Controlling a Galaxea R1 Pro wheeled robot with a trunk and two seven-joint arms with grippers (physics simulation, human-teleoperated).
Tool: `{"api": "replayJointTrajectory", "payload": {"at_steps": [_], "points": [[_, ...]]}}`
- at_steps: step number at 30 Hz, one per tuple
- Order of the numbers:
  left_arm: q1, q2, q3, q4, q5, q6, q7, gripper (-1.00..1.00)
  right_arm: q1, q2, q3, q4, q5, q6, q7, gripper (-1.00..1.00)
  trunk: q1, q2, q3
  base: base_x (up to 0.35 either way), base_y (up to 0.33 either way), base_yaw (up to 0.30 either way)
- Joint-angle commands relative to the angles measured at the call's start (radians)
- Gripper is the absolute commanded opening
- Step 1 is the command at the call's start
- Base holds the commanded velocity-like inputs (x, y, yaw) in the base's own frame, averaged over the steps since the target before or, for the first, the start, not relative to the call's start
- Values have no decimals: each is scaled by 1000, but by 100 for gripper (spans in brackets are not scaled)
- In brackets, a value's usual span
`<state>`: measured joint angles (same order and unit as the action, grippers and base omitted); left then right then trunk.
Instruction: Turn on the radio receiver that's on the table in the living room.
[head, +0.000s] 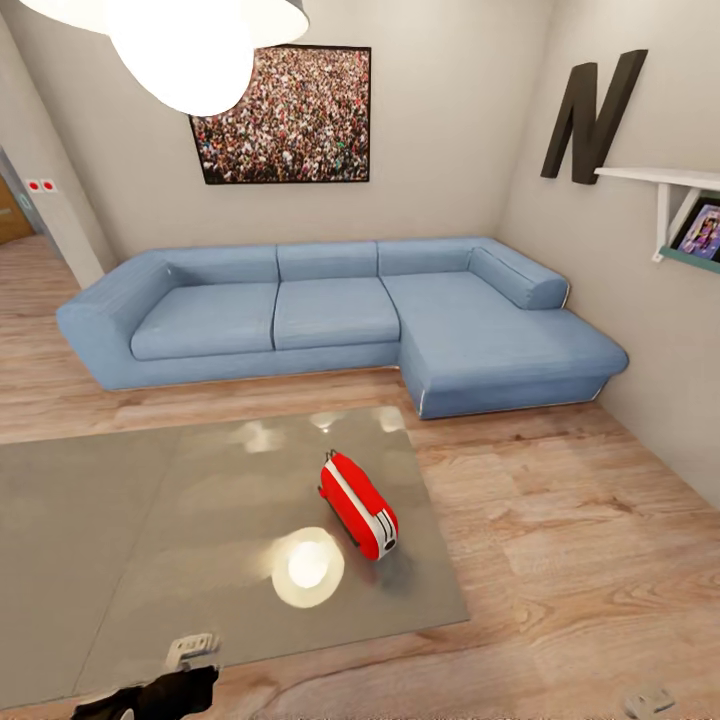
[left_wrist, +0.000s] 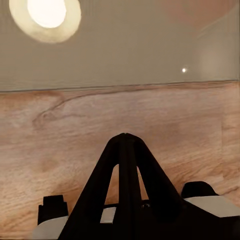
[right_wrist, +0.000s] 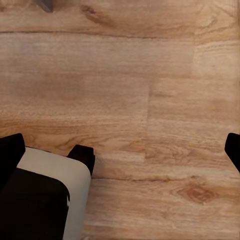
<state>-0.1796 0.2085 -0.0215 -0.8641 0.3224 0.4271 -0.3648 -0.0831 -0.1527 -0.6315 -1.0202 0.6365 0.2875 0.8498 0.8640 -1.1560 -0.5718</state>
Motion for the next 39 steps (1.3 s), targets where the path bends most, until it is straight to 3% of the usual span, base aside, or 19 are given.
{"api": "replayJointTrajectory", "payload": {"at_steps": [1, 10, 16, 23, 28, 39], "points": [[0, 0, 0, 9, 0, -5, -4, -100, 0, 0, -4, 2, 0, -4, 0, 100, 0, 0, -2, 0, 0, 0], [0, 0, 0, 78, -1, -17, -12, -100, 0, 1, -9, 15, 5, -13, 0, 100, 0, 0, -16, 0, 0, 0], [0, 4, 0, 134, 3, -81, -13, -100, 1, 1, -11, 35, 5, -12, -1, 100, 0, 0, -17, 0, 0, -8], [0, 4, 0, 222, -1, -122, -13, -100, 0, 8, -71, 40, 6, -10, -1, 100, 0, 0, -8, 0, 0, -56], [0, 2, 0, 290, 0, -188, -13, -100, 0, 8, -85, 60, 6, -11, -3, 100, 0, 0, -1, 0, 0, -8], [0, 2, -2, 465, -2, -292, -12, -100, 1, 5, -86, 208, 8, -20, -127, 100, 0, 0, 16, 0, 0, 0]]}}
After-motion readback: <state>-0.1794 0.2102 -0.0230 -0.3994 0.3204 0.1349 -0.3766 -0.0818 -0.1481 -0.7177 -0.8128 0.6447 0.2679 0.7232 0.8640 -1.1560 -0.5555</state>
